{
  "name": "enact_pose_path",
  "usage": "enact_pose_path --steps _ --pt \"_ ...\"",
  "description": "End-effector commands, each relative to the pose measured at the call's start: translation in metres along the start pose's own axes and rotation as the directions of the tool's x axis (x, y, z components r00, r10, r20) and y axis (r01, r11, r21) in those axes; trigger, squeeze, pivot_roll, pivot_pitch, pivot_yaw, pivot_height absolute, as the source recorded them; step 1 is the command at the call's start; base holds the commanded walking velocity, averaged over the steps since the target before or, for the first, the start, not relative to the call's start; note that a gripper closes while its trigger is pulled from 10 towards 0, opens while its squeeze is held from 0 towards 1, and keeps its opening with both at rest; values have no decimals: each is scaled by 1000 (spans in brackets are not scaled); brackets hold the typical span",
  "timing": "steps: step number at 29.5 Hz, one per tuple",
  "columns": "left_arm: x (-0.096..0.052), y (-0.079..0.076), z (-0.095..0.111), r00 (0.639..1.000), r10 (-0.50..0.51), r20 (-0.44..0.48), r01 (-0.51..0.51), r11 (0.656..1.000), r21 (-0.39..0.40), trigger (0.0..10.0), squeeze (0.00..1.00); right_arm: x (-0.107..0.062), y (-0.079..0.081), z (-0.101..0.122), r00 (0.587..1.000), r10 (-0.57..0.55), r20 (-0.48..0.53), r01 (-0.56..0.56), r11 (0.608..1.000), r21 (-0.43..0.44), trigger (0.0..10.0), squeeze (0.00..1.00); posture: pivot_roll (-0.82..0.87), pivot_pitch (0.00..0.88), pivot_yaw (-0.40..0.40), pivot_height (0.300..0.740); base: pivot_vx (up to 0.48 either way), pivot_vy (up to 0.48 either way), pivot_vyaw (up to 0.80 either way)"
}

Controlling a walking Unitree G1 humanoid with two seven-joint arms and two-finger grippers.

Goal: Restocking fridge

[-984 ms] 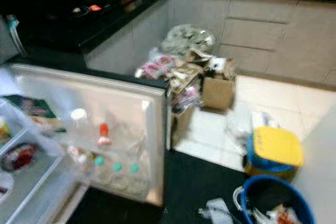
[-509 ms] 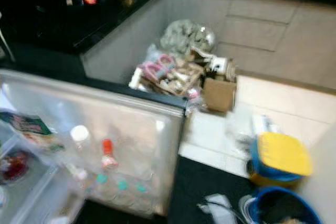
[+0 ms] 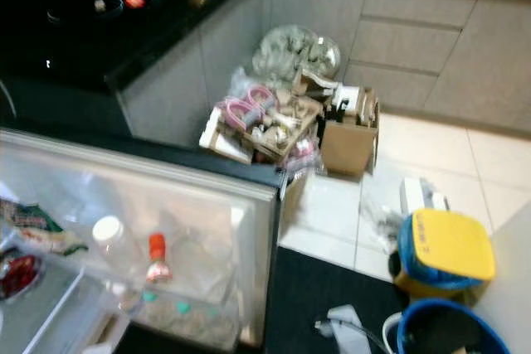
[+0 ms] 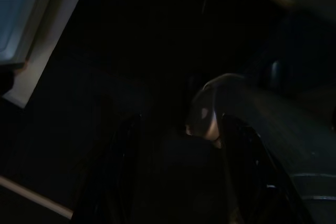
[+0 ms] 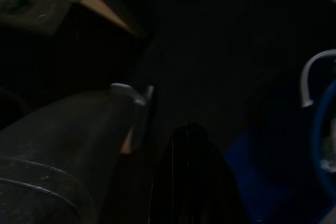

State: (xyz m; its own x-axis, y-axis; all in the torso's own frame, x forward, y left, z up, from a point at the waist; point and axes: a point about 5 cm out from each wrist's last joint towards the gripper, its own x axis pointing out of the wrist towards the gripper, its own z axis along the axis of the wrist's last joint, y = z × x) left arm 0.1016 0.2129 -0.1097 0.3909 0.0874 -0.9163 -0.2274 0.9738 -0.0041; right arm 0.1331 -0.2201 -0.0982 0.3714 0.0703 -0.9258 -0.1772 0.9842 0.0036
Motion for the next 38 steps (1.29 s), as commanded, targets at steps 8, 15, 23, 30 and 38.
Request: enact_pose_path --steps 8,15,23,30,38 --pt "-2 6 -7 1000 9 -23 -9 1000 5 10000 0 1 4 0 1000 10 0 -10 1000 7 10000 0 -56 0 27 740 0 -463 0" --pt "-2 7 -8 1000 17 -24 -18 1000 -4 10000 0 1 4 0 1000 10 0 -10 1000 4 10000 0 -56 0 27 740 0 -461 0" --pt "-3 15 -9 997 68 -19 -69 997 -44 10000 0 1 4 1 1000 13 1 -13 1000 0 10000 0 -52 0 26 740 0 -58 0" --pt "-10 60 13 966 249 71 -221 935 -276 10000 1000 1 5 0 1000 19 -2 -19 1000 -2 10000 0 -52 0 29 740 0 0 0" --pt "-26 108 53 868 461 187 -321 806 -497 10000 1000 1 6 -1 1000 21 -3 -21 1000 -1 10000 0 -51 0 31 740 0 0 0"
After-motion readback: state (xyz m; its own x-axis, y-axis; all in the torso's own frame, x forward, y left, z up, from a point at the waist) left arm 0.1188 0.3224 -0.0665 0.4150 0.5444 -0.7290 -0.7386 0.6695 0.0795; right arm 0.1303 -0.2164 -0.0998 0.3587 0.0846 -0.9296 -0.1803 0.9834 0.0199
